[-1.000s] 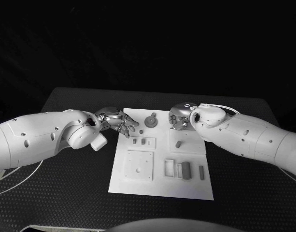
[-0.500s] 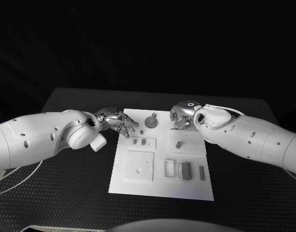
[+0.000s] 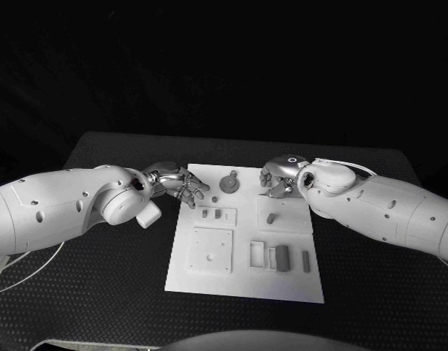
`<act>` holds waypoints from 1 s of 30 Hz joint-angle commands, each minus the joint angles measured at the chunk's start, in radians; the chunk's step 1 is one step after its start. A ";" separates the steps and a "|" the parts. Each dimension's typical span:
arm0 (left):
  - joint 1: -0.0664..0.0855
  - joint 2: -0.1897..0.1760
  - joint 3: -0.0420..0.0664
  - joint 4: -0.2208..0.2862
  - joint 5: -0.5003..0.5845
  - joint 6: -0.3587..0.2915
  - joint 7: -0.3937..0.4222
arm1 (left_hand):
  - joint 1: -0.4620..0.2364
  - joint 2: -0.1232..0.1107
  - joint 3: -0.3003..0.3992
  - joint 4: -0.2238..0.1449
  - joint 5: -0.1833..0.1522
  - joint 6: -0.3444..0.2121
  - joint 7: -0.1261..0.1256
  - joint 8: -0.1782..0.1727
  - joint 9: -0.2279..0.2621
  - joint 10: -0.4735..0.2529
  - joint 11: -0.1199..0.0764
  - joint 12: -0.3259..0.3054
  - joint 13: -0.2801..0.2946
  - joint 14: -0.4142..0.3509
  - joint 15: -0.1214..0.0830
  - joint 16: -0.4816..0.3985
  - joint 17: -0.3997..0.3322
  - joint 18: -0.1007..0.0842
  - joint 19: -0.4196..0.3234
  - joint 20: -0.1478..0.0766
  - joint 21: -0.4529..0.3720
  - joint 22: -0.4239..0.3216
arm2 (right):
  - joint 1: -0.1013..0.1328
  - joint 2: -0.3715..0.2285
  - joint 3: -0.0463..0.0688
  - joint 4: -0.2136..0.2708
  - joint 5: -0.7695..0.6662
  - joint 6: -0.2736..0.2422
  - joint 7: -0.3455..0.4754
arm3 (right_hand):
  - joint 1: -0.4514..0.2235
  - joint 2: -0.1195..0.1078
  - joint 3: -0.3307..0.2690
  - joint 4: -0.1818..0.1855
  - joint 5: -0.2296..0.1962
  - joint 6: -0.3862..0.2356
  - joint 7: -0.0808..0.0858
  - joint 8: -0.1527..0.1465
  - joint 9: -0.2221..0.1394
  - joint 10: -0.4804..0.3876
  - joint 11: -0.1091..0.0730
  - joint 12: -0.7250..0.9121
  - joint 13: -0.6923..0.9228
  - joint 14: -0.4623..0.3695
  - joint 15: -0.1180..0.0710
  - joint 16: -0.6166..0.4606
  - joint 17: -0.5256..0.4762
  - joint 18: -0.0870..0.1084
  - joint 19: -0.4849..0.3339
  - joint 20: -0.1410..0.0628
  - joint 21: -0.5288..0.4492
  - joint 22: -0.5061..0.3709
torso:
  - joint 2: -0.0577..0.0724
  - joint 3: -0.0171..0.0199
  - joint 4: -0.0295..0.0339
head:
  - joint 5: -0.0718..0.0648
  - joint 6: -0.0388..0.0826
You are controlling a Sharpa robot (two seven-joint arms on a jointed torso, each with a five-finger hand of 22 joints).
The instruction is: Assemble the parts on the task board
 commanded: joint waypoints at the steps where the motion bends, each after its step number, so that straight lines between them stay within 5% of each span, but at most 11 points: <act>1: 0.001 0.004 0.001 0.000 -0.002 0.014 0.010 | 0.003 -0.004 0.007 -0.002 -0.003 0.001 0.001 0.003 -0.001 -0.001 0.006 -0.003 -0.001 0.006 -0.001 -0.004 0.001 -0.008 0.001 -0.003 0.003 0.001 | 0.000 0.004 0.000 -0.008 0.001 0.061 0.012 | -0.002 -0.012 -0.008 0.000 0.003 -0.016 0.010 -0.004 -0.001 0.052 0.023 -0.006 0.002 -0.006 0.000 0.002 -0.002 0.070 -0.005 0.002 -0.006 0.016 | 0.001 0.0007 -0.0011 | 0.001 -0.001; 10: 0.001 0.008 0.001 -0.002 -0.008 0.022 0.012 | 0.009 -0.007 0.008 -0.007 -0.003 0.001 0.000 0.003 -0.002 -0.001 0.006 -0.002 -0.001 0.006 -0.001 -0.005 0.002 -0.008 0.000 -0.003 0.003 0.001 | -0.001 0.028 0.000 -0.040 -0.006 0.062 0.010 | -0.015 -0.015 -0.025 0.005 0.002 -0.016 0.010 -0.002 0.000 0.053 0.023 -0.009 0.005 -0.008 0.000 0.004 -0.001 0.070 -0.006 0.003 -0.005 0.016 | 0.001 0.0000 0.0021 | -0.002 -0.001; 30: 0.001 0.010 0.001 -0.003 -0.009 0.024 0.011 | 0.010 -0.009 0.008 -0.009 -0.003 0.002 0.000 0.003 -0.001 -0.001 0.006 -0.002 -0.001 0.006 -0.001 -0.006 0.003 -0.009 0.000 -0.003 0.003 0.002 | -0.008 0.040 -0.003 -0.063 -0.029 0.049 -0.009 | -0.054 0.029 -0.132 -0.021 0.003 -0.008 0.011 0.007 0.006 0.068 0.020 -0.015 0.023 -0.009 -0.001 0.009 -0.005 0.070 -0.010 -0.002 -0.003 0.017 | 0.001 -0.0006 0.0012 | 0.005 -0.005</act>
